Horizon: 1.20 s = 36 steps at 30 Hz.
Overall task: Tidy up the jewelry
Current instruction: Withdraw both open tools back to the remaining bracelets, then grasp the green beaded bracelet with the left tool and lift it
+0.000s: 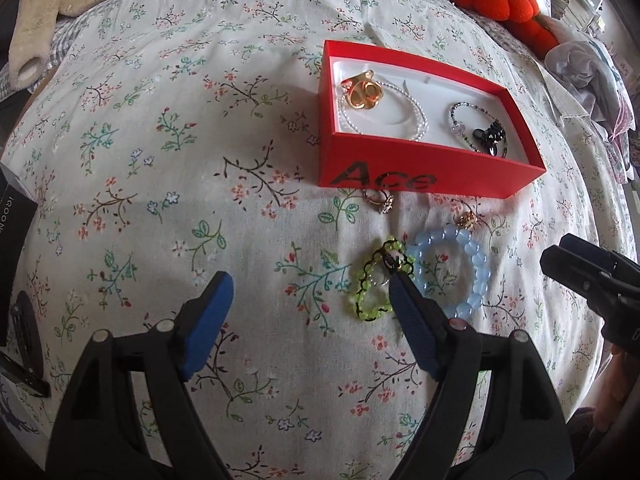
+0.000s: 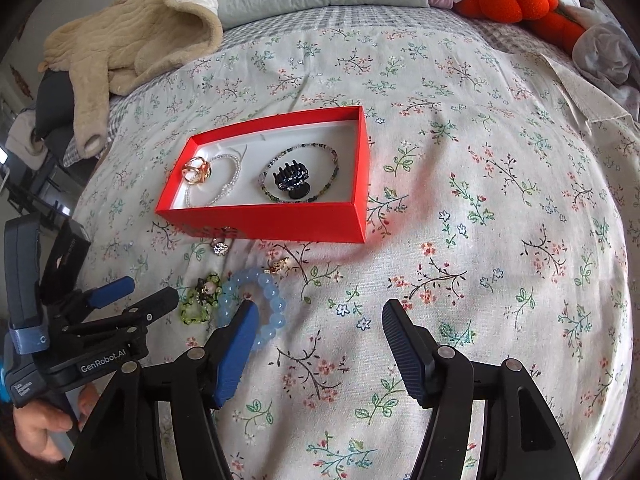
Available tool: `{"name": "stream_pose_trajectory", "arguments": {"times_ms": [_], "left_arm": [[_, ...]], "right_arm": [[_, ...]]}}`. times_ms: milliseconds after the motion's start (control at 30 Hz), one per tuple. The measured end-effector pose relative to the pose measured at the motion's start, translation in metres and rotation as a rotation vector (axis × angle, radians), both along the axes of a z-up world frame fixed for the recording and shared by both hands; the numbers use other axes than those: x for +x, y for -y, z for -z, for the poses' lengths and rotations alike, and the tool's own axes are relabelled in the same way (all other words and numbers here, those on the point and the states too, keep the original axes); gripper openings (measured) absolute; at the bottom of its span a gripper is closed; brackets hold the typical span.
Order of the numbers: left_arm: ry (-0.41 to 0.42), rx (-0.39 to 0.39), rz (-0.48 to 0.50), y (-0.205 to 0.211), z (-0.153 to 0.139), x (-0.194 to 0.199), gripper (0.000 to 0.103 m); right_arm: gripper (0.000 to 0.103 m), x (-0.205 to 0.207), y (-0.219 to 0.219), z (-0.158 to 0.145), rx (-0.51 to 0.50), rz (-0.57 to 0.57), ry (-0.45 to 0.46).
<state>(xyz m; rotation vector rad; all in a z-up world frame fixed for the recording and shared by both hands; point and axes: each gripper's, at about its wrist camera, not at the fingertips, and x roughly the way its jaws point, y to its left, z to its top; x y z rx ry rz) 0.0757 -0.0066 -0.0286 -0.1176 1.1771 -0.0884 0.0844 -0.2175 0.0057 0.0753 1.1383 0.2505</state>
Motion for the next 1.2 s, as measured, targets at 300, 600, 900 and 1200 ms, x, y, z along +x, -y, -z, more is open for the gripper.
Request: {"name": "stream_pose_trajectory", "arguments": {"times_ms": [300, 600, 900, 1200], "left_arm": [[-0.071, -0.112, 0.04, 0.006, 0.013, 0.002, 0.046], [-0.066, -0.058, 0.078, 0.019, 0.018, 0.001, 0.006], [0.034, -0.174, 0.131, 0.022, -0.017, -0.006, 0.006], [0.147, -0.278, 0.121, 0.003, -0.05, -0.009, 0.006]], "right_arm": [[0.066, 0.003, -0.001, 0.003, -0.001, 0.001, -0.013], [0.066, 0.003, -0.002, 0.006, -0.003, -0.003, -0.022], [0.066, 0.003, -0.001, 0.007, -0.002, -0.002, -0.026], [0.066, 0.005, -0.005, 0.013, -0.004, -0.005, -0.042]]}}
